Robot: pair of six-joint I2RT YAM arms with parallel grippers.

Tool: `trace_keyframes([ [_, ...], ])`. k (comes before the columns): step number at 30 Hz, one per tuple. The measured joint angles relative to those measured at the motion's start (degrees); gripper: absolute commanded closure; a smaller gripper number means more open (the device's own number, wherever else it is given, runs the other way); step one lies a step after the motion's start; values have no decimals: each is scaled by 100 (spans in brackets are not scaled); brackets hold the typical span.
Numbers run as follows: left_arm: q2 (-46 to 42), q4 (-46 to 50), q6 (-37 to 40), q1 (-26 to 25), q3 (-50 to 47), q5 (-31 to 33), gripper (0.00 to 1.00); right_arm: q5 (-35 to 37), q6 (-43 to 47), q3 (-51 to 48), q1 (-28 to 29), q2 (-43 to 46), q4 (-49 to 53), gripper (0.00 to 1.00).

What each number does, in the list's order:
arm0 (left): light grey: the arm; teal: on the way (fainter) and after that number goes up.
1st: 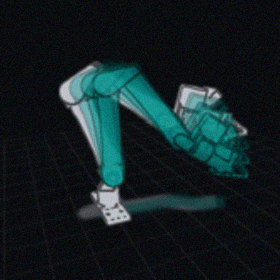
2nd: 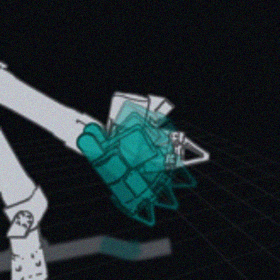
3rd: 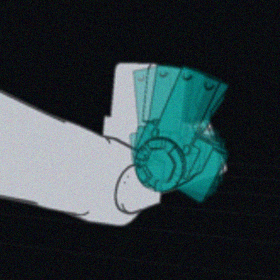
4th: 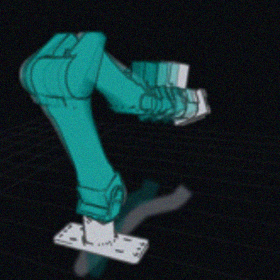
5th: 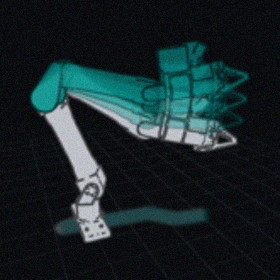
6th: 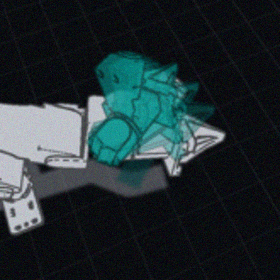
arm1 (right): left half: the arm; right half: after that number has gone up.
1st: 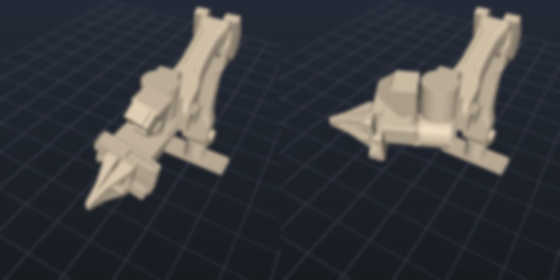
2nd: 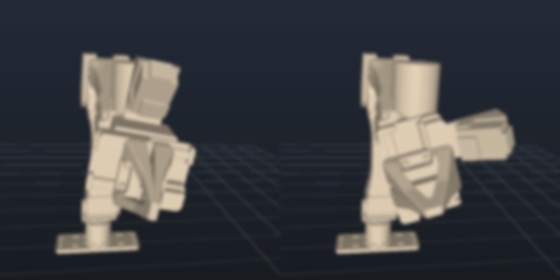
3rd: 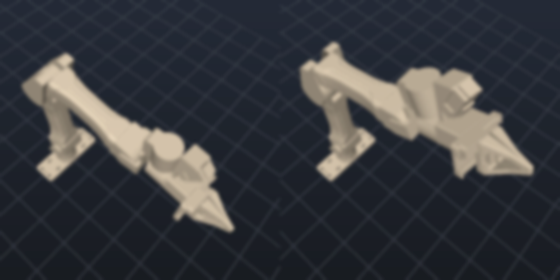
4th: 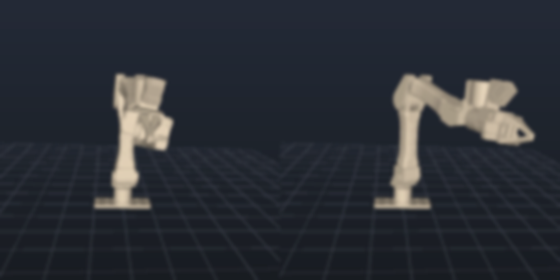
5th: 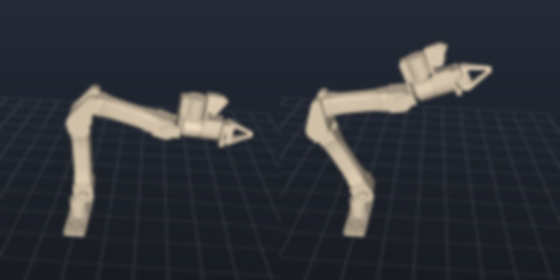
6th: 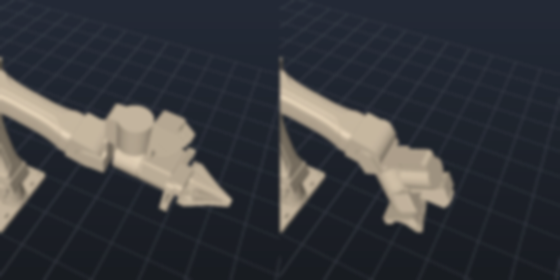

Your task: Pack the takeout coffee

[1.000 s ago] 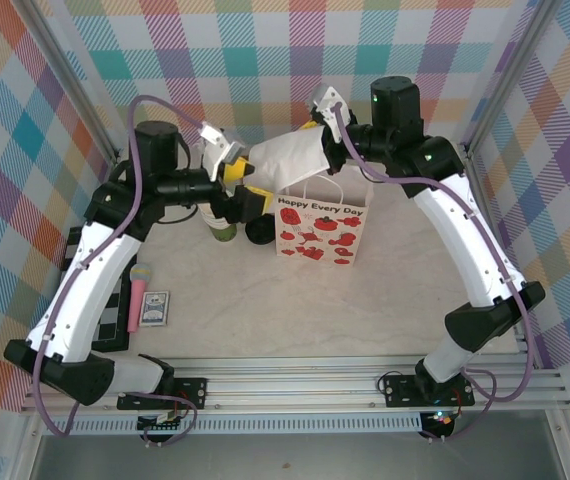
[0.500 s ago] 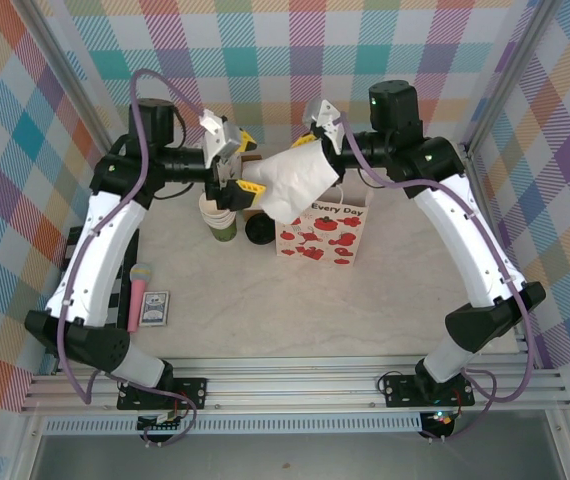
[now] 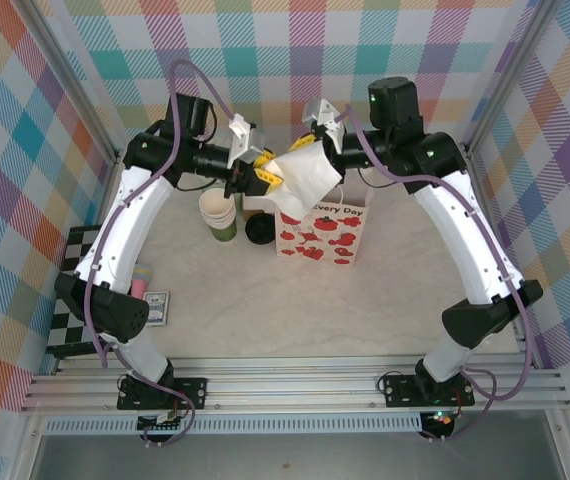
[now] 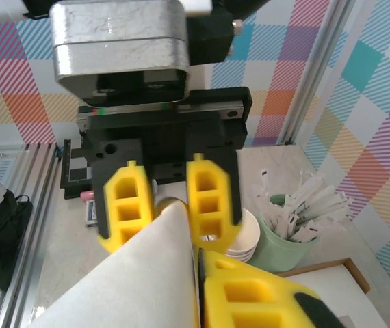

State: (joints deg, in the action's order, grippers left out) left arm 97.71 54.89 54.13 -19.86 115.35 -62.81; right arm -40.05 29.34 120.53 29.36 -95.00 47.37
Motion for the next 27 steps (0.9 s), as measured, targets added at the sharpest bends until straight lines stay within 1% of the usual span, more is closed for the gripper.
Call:
trace_keyframes([
  [1, -31, -50, -61, 0, -68, 55, 100, 66, -7, 4, -2, 9, 74, 68],
  [2, -68, -131, -107, 0, -157, 146, 100, 188, 13, 4, -15, 33, 155, 60],
  [4, -146, -273, -199, 0, -295, 382, 100, 461, 42, -98, -57, 131, 273, 47],
  [6, -236, -393, -315, 0, -407, 660, 100, 863, 85, -444, -101, 396, 352, 40],
  [8, -328, -481, -400, 0, -490, 929, 100, 1412, 109, -920, -133, 767, 396, 32],
  [11, -426, -570, -490, 0, -544, 1235, 100, 2264, 79, -1528, -170, 1353, 450, 14],
  [12, -442, -595, -509, 0, -544, 1307, 100, 2487, 81, -1714, -175, 1556, 463, 9],
  [14, -457, -616, -535, 0, -546, 1405, 100, 2623, 74, -1969, -179, 1891, 494, 3],
  [15, -457, -640, -549, 0, -551, 1445, 100, 2562, 85, -2050, -181, 2041, 520, 0],
  [18, -457, -704, -586, 0, -555, 1523, 100, 2118, 116, -2072, -179, 2282, 525, 0],
  [21, -457, -704, -619, 0, -557, 1556, 100, 1703, 114, -1923, -170, 2205, 446, 0],
  [25, -459, -684, -614, 0, -562, 1537, 100, 1633, 118, -1674, -149, 1700, 94, 0],
  [27, -483, -671, -610, -2, -573, 1534, 100, 1537, 133, -1366, -149, 1268, 79, 0],
])
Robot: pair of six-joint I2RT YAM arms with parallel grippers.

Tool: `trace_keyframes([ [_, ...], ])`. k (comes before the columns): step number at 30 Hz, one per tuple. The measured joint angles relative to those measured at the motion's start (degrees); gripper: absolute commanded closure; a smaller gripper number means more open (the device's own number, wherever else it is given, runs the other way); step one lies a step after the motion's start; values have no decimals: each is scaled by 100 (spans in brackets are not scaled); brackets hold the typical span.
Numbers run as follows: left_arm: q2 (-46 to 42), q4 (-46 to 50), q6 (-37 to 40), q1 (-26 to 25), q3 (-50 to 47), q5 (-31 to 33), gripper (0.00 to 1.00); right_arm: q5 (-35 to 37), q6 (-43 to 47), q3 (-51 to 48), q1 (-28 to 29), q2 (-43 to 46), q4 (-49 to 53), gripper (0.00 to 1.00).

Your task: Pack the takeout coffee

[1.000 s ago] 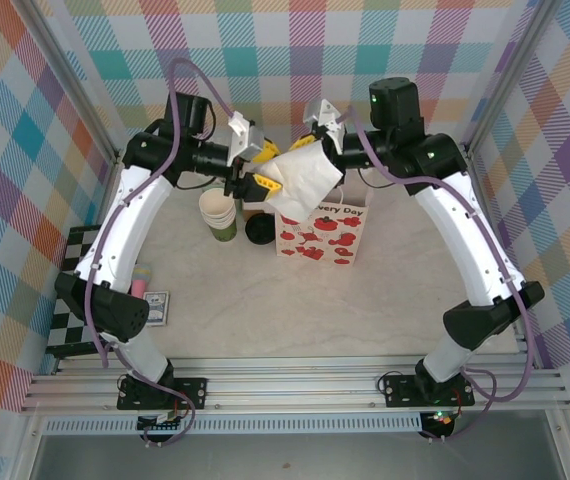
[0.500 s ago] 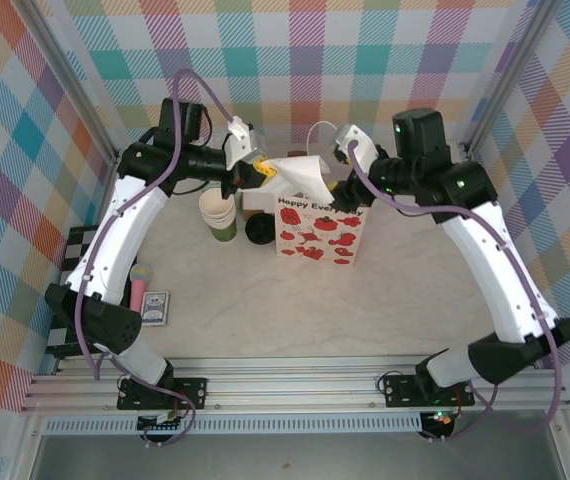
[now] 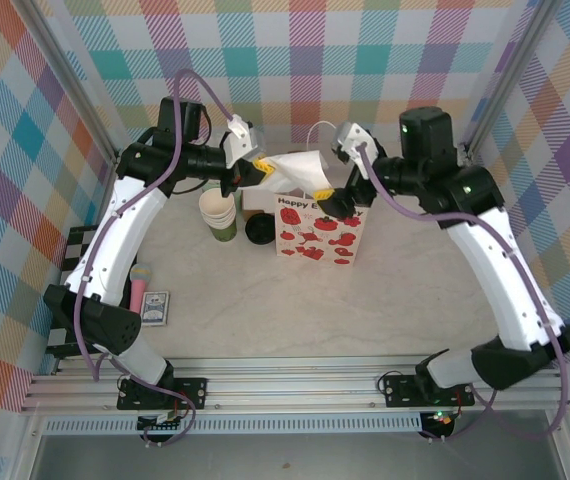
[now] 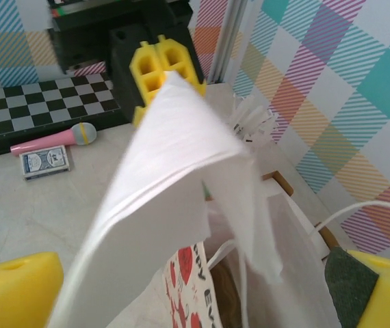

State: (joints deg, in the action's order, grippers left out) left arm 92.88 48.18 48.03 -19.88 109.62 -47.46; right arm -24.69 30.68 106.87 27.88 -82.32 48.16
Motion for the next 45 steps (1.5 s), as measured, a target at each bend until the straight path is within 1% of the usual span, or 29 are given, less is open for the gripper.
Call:
trace_keyframes([
  [3, -55, 79, 52, -22, 0, -68, 100, -267, 26, 485, 2, -564, 35, 0],
  [6, -116, 177, 160, -26, 0, -173, 100, -575, 28, 662, 22, -835, 42, 0],
  [7, -129, 212, 197, -26, 0, -208, 100, -658, 33, 686, 24, -872, 59, 3],
  [8, -144, 262, 238, -24, 0, -247, 100, -778, 55, 723, 26, -907, 103, 8],
  [9, -146, 291, 262, -24, 0, -269, 100, -898, 120, 807, 31, -953, 190, 17],
  [10, -149, 295, 278, -26, 0, -293, 100, -1005, 140, 905, 33, -992, 286, 23],
  [11, -149, 302, 284, -26, 0, -304, 100, -1128, 179, 1049, 35, -1051, 396, 32],
  [12, -149, 328, 291, -26, 2, -310, 100, -1241, 225, 1169, 35, -1091, 470, 47],
  [13, -149, 348, 299, -26, 2, -334, 100, -1320, 251, 1222, 35, -1099, 514, 59],
  [14, -149, 380, 304, -26, 2, -369, 100, -1388, 280, 1246, 35, -1099, 573, 70],
  [15, -149, 415, 310, -26, 2, -396, 100, -1434, 282, 1248, 35, -1093, 612, 79],
  [16, -149, 426, 321, -26, 2, -409, 100, -1460, 284, 1248, 35, -1084, 638, 83],
  [19, -149, 426, 323, -26, 2, -409, 95, -1390, 236, 1117, 35, -1012, 579, 94],
  [20, -146, 426, 321, -26, 2, -407, 90, -1290, 177, 1023, 33, -949, 531, 97],
  [21, -149, 420, 310, -26, 2, -407, 80, -1145, 111, 938, 33, -876, 463, 100],
  [23, -155, 334, 190, -31, -24, -385, 50, -761, -61, 881, 46, -769, 358, 100],
  [25, -264, -24, -94, -31, -284, -271, 21, -306, -267, 872, 44, -658, 221, 100],
  [26, -339, -221, -282, -31, -468, -166, 14, -122, -341, 872, 28, -616, 155, 100],
  [27, -413, -452, -522, -31, -656, -9, 11, 140, -461, 872, 22, -560, 72, 100],
  [31, -590, -1316, -1427, -55, -1211, 732, 10, 1239, -918, 874, -61, -415, -229, 100],
  [34, -640, -1825, -1884, -103, -1475, 1067, 10, 1740, -1102, 874, -173, -398, -308, 100],
  [37, -629, -2090, -2140, -317, -1565, 1281, 15, 2002, -1137, 874, -249, -398, -308, 100],
  [40, -570, -2166, -2295, -634, -1523, 1309, 19, 2124, -1086, 874, -278, -396, -260, 100],
  [45, -391, -2321, -2315, -1025, -1508, 1331, 21, 2238, -857, 946, -352, -396, 153, 100],
])
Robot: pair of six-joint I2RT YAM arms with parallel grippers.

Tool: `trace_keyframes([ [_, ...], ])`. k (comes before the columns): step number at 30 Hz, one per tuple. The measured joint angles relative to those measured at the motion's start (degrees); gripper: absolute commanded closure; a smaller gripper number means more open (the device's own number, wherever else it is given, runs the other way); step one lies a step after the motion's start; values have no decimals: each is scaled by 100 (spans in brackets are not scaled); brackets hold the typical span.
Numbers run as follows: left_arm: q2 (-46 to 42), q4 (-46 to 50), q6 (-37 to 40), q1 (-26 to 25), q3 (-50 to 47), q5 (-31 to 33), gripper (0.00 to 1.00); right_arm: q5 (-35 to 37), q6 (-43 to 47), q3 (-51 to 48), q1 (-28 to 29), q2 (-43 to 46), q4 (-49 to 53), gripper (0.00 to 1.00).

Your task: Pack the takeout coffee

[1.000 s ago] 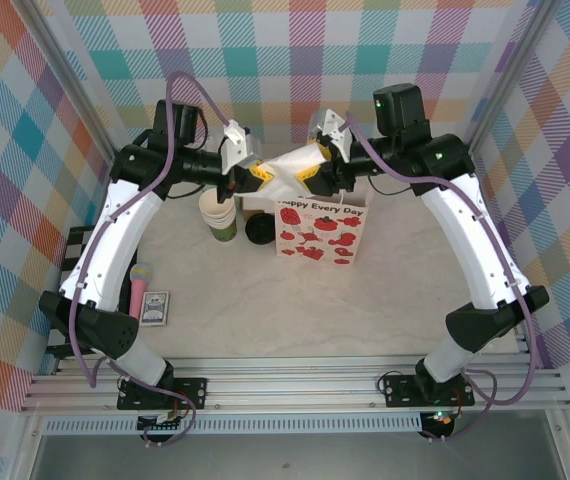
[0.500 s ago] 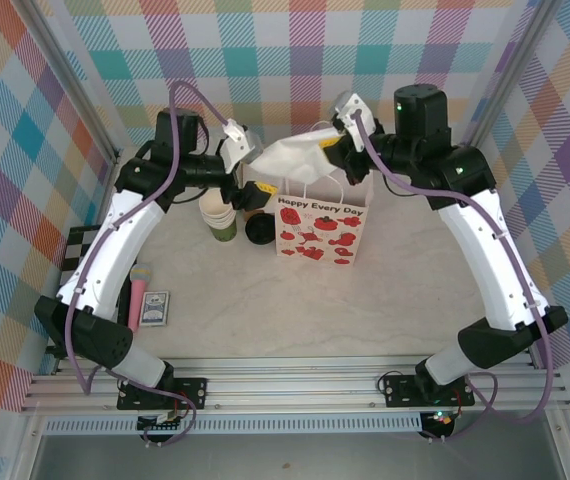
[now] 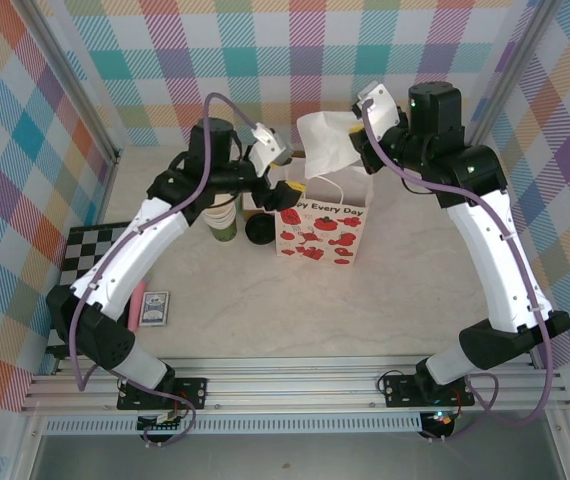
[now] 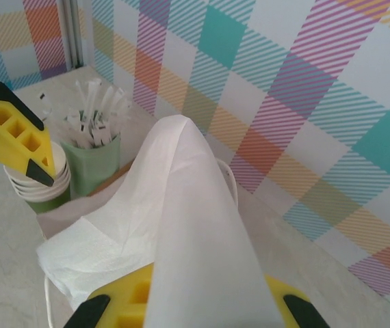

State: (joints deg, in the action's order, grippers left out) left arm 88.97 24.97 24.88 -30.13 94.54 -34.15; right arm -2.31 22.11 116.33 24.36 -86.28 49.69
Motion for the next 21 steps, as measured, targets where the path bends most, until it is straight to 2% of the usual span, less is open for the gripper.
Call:
trace_keyframes([
  [4, 286, 37, 9, -94, 129, -2, 25, 461, 105, 103, -81, 0, 109, 100],
  [7, 450, 44, 24, -98, 205, -11, 29, 452, 219, 221, -197, 0, 214, 100],
  [13, 531, 59, 48, -98, 216, -94, 44, -866, 743, 175, -249, 37, 658, 100],
  [17, 531, 83, 98, -98, 238, -234, 60, -1239, 918, 120, -214, -20, 876, 100],
  [21, 531, 83, 83, -133, 249, -435, 71, -1589, 1071, 192, -214, -225, 1211, 100],
])
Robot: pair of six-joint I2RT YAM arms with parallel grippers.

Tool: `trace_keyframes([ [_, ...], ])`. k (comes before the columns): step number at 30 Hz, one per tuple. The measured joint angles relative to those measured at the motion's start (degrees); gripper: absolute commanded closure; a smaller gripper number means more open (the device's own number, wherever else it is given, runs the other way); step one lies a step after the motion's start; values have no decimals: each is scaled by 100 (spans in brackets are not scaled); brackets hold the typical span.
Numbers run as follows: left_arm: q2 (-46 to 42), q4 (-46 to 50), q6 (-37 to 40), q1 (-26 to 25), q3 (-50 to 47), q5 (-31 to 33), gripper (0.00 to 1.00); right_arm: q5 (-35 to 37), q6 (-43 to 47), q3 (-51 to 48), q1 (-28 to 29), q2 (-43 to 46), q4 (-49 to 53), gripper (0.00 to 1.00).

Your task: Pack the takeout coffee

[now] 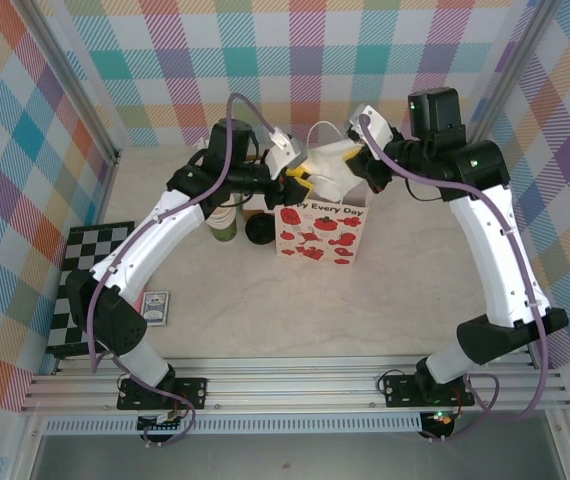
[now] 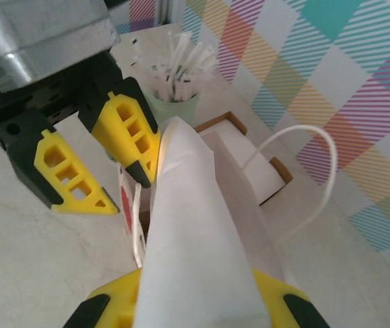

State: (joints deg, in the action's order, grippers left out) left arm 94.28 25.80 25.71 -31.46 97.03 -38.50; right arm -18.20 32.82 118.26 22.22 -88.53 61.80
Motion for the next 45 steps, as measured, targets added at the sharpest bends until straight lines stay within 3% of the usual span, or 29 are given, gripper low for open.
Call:
trace_keyframes([
  [6, 0, -4, 92, -50, -11, -129, 82, -90, 155, 15, 0, -402, 323, 100],
  [12, -4, 0, 101, -50, -13, -157, 89, 435, 63, 496, 0, -850, 428, 100],
  [15, -39, 15, 114, -63, -26, -195, 100, 540, -4, 756, -2, -909, 428, 100],
  [30, -859, 321, 293, -339, -599, -136, 100, -616, 463, 1005, 94, -1228, 1276, 100],
  [45, -1054, 708, 977, -339, -955, -306, 100, -911, 315, 1010, 610, -1576, 1956, 100],
])
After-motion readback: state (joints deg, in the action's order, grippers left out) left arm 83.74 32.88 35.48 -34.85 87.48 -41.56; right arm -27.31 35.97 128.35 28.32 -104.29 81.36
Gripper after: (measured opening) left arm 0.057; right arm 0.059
